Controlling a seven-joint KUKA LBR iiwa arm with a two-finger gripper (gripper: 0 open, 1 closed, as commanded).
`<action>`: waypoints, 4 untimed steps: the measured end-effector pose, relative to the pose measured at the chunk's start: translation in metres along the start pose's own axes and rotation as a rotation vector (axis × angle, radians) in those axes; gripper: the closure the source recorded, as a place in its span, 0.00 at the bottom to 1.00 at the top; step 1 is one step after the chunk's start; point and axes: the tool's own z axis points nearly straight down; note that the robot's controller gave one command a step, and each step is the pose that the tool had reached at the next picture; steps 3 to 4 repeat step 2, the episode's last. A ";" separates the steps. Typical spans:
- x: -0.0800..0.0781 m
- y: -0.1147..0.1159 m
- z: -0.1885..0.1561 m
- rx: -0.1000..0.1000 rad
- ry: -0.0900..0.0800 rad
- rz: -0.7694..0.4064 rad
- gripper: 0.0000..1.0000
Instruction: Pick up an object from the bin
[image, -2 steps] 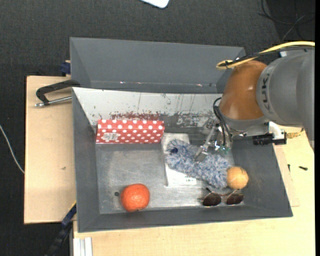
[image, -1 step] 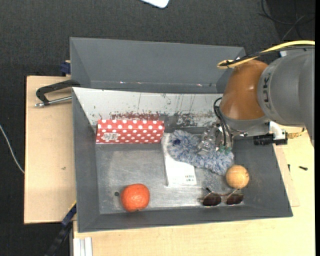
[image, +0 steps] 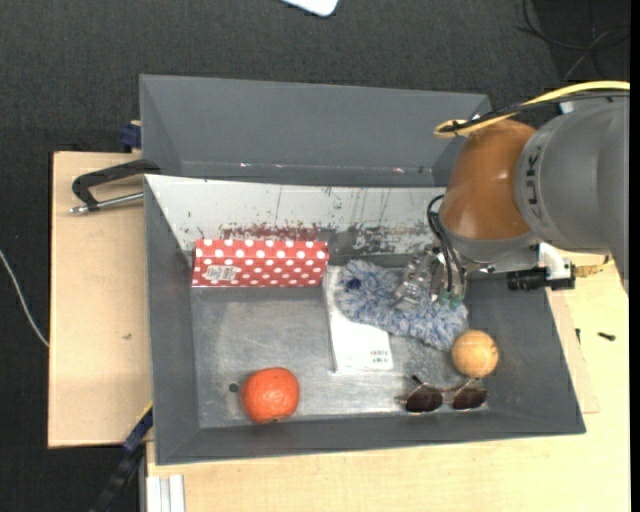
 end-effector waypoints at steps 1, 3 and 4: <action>0.001 0.000 -0.002 0.000 0.000 0.000 1.00; 0.002 -0.001 -0.012 0.002 0.000 0.000 1.00; 0.002 -0.001 -0.012 0.002 0.000 0.000 1.00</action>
Offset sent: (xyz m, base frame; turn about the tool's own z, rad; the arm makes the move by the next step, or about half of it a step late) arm 0.0000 0.0002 0.0602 0.0000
